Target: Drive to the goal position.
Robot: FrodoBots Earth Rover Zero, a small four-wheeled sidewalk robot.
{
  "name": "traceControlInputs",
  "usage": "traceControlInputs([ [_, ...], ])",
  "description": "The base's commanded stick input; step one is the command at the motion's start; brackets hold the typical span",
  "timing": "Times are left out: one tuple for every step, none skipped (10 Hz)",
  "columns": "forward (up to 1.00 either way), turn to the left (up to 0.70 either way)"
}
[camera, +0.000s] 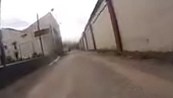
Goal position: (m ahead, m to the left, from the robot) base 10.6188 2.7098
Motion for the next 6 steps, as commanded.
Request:
traceControlInputs([
  [0.30,0.00],
  [0.30,0.00],
  [0.30,0.00],
  [0.30,0.00],
  [0.30,0.00],
  [0.30,0.00],
])
